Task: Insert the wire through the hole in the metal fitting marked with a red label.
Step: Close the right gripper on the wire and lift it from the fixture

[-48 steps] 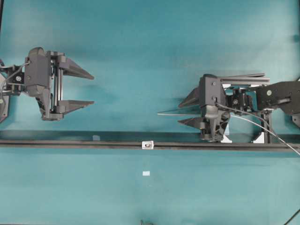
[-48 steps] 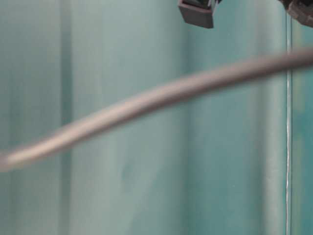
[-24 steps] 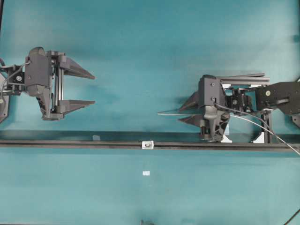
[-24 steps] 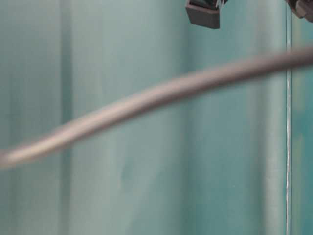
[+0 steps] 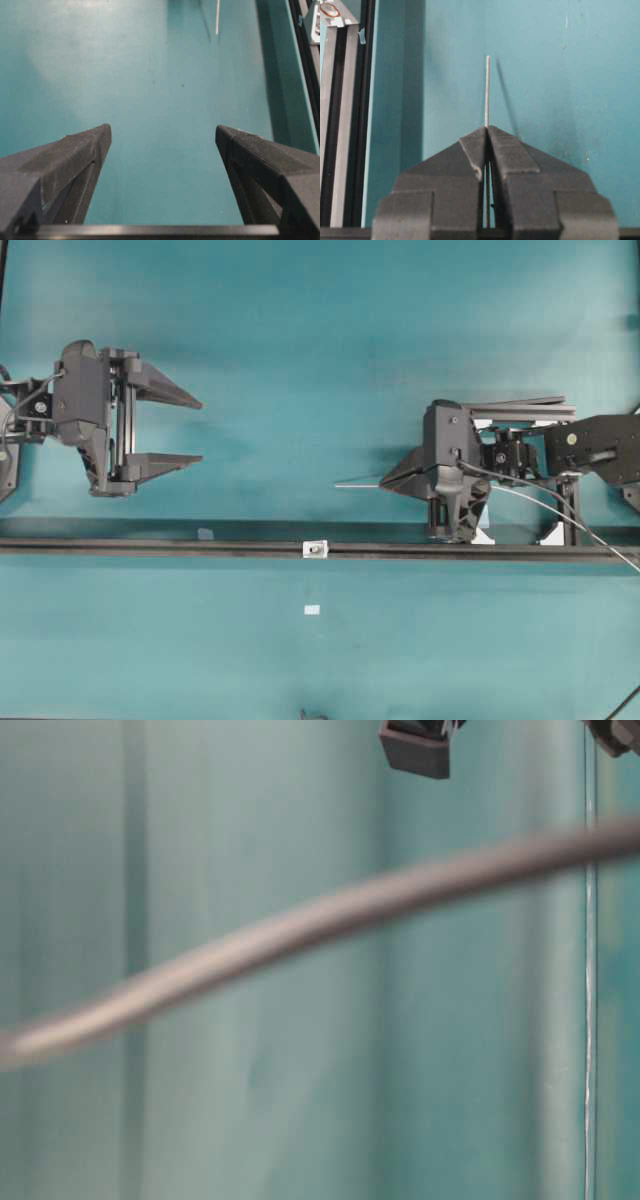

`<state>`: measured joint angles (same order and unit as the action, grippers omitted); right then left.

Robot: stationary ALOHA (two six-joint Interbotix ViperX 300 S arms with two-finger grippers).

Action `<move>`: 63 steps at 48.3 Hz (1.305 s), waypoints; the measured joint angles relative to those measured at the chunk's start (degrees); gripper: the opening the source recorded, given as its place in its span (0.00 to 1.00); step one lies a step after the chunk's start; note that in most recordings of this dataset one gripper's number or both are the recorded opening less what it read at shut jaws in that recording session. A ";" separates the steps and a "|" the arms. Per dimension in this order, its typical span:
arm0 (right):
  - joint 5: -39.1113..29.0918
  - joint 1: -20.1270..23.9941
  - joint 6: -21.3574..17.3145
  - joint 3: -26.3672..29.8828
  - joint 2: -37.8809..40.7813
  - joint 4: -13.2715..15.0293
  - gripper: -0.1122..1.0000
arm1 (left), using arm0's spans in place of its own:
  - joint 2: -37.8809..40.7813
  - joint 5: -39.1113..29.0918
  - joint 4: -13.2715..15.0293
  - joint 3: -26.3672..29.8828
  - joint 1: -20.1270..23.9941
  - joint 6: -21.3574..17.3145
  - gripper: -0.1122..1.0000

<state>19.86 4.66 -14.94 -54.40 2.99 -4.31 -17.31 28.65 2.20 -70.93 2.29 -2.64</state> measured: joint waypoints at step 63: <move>-11.16 -1.05 1.58 0.09 -13.36 3.16 0.11 | -1.85 0.00 -0.09 0.79 0.00 0.00 0.74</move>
<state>8.70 3.60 -13.36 -54.32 -10.37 -1.14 -19.16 28.65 2.11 -70.14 2.29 -2.64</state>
